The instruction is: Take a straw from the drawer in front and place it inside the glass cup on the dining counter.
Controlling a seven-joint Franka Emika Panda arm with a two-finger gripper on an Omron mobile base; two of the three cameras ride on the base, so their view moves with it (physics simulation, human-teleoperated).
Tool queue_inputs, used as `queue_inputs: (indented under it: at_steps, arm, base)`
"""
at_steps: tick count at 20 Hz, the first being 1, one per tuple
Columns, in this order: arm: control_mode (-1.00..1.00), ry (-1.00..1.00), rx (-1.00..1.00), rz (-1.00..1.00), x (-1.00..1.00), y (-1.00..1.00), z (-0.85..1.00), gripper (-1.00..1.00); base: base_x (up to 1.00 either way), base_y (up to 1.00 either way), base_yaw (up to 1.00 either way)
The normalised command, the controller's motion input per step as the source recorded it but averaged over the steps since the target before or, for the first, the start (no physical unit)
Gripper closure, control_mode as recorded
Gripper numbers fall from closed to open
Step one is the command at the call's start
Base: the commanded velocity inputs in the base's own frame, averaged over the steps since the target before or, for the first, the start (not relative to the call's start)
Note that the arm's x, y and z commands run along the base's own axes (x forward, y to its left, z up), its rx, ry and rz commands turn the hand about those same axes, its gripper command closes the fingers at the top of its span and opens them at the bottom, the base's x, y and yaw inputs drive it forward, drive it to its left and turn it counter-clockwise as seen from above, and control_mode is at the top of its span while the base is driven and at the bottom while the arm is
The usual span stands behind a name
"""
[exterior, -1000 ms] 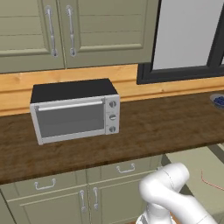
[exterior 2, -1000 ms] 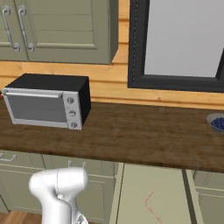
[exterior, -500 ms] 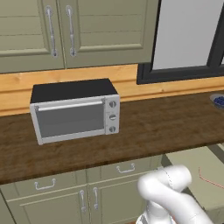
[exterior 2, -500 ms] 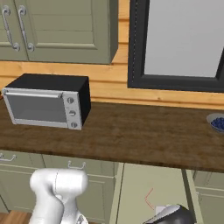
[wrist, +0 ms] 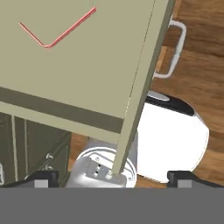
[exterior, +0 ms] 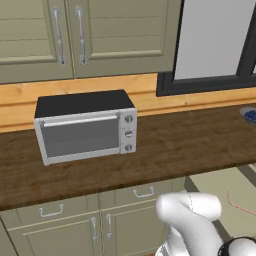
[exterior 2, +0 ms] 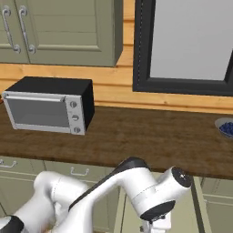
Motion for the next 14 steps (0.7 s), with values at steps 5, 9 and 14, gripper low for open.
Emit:
queue_inputs:
  at_steps: [5, 9, 14]
  arm:
    - [-1.0, -0.03, -0.25, 0.0, 0.07, 0.09, 0.92, -1.0]
    - [-1.0, -0.21, -0.3, 0.0, 0.36, 0.01, 0.2, -1.0]
    - [-1.0, -0.21, -0.27, 0.11, 0.3, 0.01, 0.0, -1.0]
  base:
    - [0.0, 0.0, 0.0]
    - [0.0, 0.0, 0.0]
    - [0.0, 0.0, 0.0]
